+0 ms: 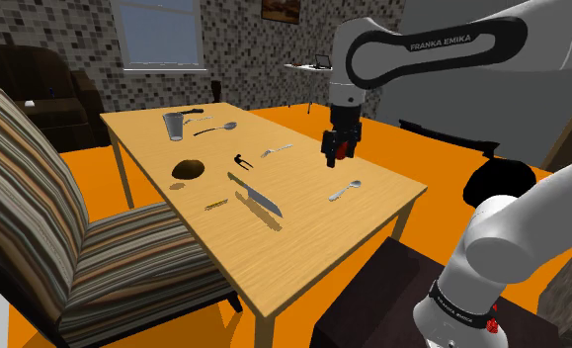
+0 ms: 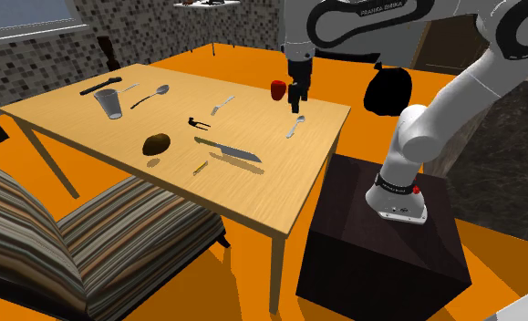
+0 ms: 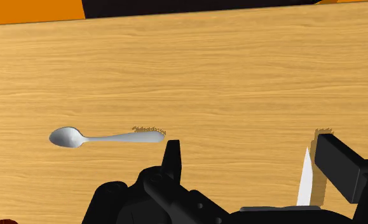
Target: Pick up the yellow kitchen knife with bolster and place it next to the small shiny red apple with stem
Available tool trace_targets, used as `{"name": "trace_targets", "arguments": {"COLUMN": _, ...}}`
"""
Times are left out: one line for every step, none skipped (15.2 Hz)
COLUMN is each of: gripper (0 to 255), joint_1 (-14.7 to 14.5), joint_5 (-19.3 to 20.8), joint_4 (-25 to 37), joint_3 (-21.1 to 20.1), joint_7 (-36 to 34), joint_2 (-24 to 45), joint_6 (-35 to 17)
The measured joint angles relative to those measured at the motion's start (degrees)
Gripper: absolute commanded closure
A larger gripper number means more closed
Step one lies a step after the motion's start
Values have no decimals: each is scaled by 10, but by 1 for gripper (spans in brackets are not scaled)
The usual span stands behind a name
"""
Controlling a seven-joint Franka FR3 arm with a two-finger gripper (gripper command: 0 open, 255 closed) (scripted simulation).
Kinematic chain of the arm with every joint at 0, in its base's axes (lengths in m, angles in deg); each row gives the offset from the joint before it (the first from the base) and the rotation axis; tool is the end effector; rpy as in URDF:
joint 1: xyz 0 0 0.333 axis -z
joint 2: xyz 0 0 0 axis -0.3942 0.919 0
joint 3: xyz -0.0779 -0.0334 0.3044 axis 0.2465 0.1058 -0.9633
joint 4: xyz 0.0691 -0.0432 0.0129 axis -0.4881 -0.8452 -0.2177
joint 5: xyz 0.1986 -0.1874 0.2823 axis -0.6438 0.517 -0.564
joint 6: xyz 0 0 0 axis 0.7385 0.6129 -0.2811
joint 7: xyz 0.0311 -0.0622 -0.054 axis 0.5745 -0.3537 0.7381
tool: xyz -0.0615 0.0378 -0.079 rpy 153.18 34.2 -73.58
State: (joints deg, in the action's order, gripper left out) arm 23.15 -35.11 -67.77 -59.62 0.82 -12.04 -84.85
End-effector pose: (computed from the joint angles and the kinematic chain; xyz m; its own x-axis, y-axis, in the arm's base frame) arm 0.3960 0.0417 0.5225 0.9948 -0.0612 -0.0812 -0.0567 -0.9968 0.0569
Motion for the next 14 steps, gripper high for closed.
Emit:
{"name": "trace_targets", "arguments": {"gripper": 0, "joint_1": -1, "joint_5": -2, "joint_4": 7, "joint_3": -3, "joint_7": -5, "joint_2": 23, "joint_6": -15}}
{"name": "trace_targets", "arguments": {"gripper": 0, "joint_1": -2, "joint_5": -4, "joint_4": 15, "joint_3": -7, "joint_7": -10, "joint_2": 45, "joint_6": -29}}
{"name": "trace_targets", "arguments": {"gripper": 0, "joint_1": -2, "joint_5": -4, "joint_4": 28, "joint_3": -9, "joint_7": -13, "joint_2": 70, "joint_6": -40}}
{"name": "trace_targets", "arguments": {"gripper": 0, "joint_1": -2, "joint_5": -5, "joint_4": 37, "joint_3": -11, "joint_7": -17, "joint_2": 93, "joint_6": -53}}
{"name": "trace_targets", "arguments": {"gripper": 0, "joint_1": -2, "joint_5": -5, "joint_4": 50, "joint_3": -13, "joint_7": -21, "joint_2": 113, "joint_6": -60}}
{"name": "trace_targets", "arguments": {"gripper": 0, "joint_1": -3, "joint_5": -5, "joint_4": 68, "joint_3": -16, "joint_7": -25, "joint_2": 137, "joint_6": -65}}
{"name": "trace_targets", "arguments": {"gripper": 0, "joint_1": -4, "joint_5": -5, "joint_4": 80, "joint_3": -18, "joint_7": -29, "joint_2": 159, "joint_6": -74}}
{"name": "trace_targets", "arguments": {"gripper": 0, "joint_1": -5, "joint_5": -6, "joint_4": 95, "joint_3": -22, "joint_7": -35, "joint_2": 181, "joint_6": -81}}
{"name": "trace_targets", "arguments": {"gripper": 0, "joint_1": -5, "joint_5": -5, "joint_4": 106, "joint_3": -23, "joint_7": -38, "joint_2": 201, "joint_6": -88}}
{"name": "trace_targets", "arguments": {"gripper": 0, "joint_1": -7, "joint_5": -5, "joint_4": 120, "joint_3": -25, "joint_7": -43, "joint_2": 224, "joint_6": -97}}
{"name": "trace_targets", "arguments": {"gripper": 0, "joint_1": -8, "joint_5": -4, "joint_4": 133, "joint_3": -27, "joint_7": -47, "joint_2": 244, "joint_6": -104}}
{"name": "trace_targets", "arguments": {"gripper": 0, "joint_1": -10, "joint_5": -4, "joint_4": 150, "joint_3": -30, "joint_7": -53, "joint_2": 263, "joint_6": -106}}
{"name": "trace_targets", "arguments": {"gripper": 0, "joint_1": -10, "joint_5": -2, "joint_4": 168, "joint_3": -30, "joint_7": -54, "joint_2": 286, "joint_6": -110}}
{"name": "trace_targets", "arguments": {"gripper": 0, "joint_1": -11, "joint_5": -1, "joint_4": 183, "joint_3": -31, "joint_7": -57, "joint_2": 308, "joint_6": -115}}
